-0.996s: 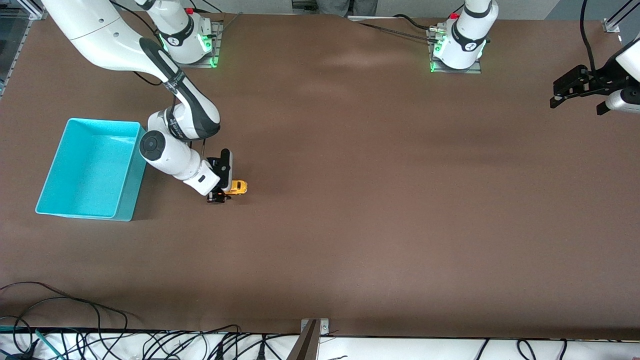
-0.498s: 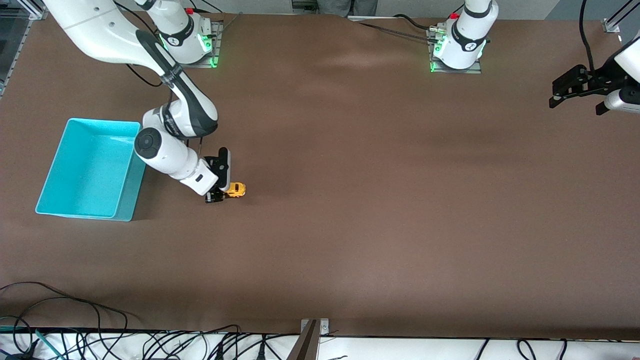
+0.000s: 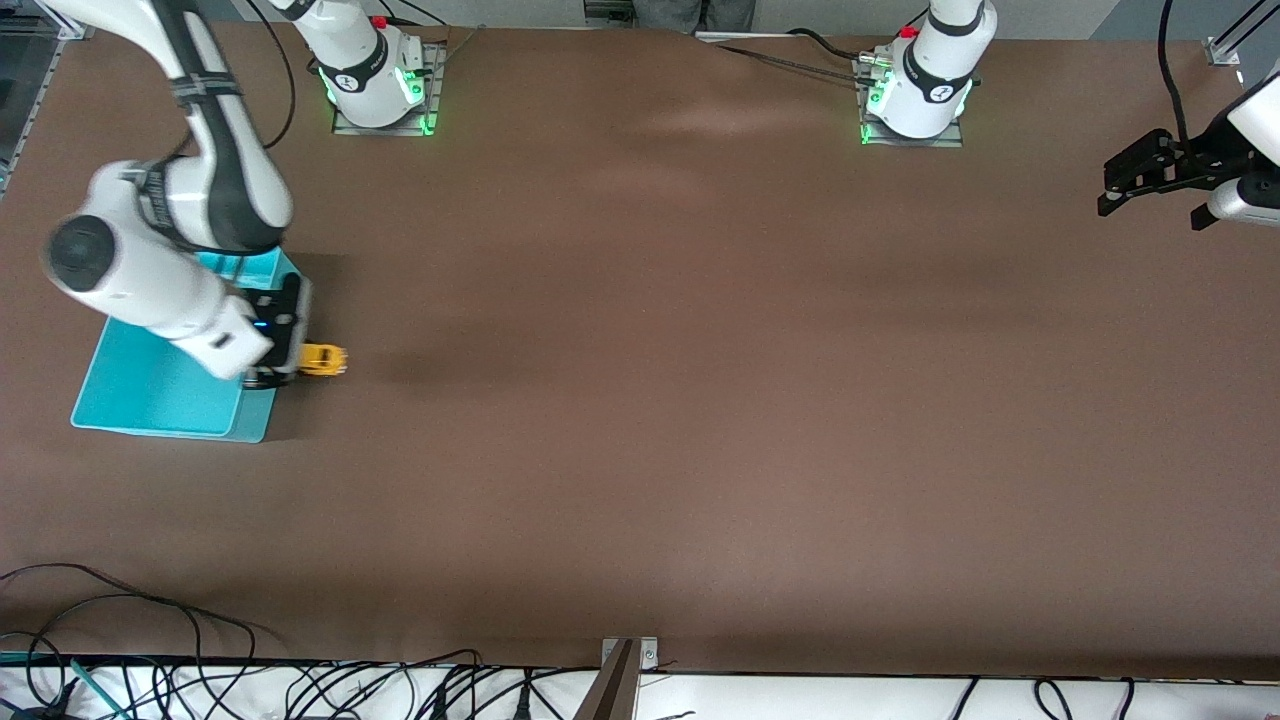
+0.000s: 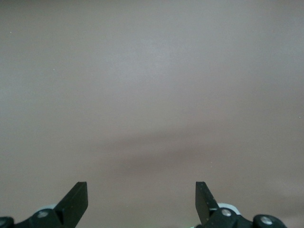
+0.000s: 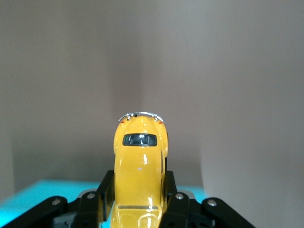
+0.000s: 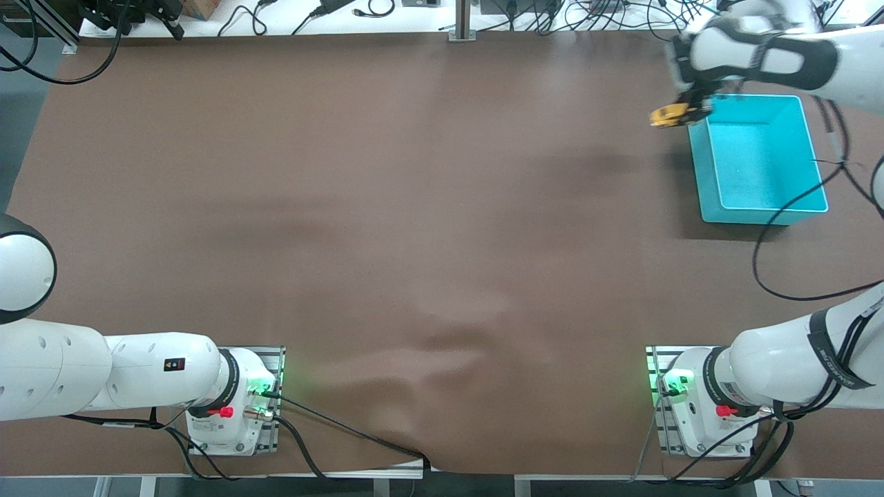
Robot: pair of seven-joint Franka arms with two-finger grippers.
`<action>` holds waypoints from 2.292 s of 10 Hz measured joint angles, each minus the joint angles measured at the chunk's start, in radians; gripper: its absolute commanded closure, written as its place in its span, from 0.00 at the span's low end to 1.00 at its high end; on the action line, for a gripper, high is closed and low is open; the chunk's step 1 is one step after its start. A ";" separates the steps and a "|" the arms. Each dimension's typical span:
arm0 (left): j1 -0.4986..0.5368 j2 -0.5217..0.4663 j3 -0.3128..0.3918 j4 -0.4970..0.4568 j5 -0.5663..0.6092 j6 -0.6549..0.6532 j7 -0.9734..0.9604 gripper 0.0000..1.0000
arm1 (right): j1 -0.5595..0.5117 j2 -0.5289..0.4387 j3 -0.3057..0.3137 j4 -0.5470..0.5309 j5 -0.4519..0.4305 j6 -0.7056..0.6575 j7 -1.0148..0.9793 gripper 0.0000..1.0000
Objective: Wind up and store yellow beetle car
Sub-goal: 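Lift the car with the right gripper and carry it over the box, then lower the car into the blue box and open the right gripper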
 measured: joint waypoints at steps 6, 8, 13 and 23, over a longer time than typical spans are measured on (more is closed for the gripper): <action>0.000 0.000 0.000 0.000 0.000 0.000 0.000 0.00 | -0.072 0.063 -0.258 -0.006 0.140 0.050 -0.108 1.00; 0.000 0.000 -0.001 0.000 0.000 0.000 0.000 0.00 | -0.098 0.142 -0.258 -0.009 0.242 0.078 -0.165 1.00; 0.001 0.000 0.000 0.000 0.000 0.000 0.000 0.00 | -0.101 0.253 -0.255 -0.008 0.282 0.164 -0.185 1.00; 0.006 0.000 0.010 0.000 0.001 0.000 0.001 0.00 | -0.106 0.235 -0.249 0.081 0.287 0.111 -0.155 0.10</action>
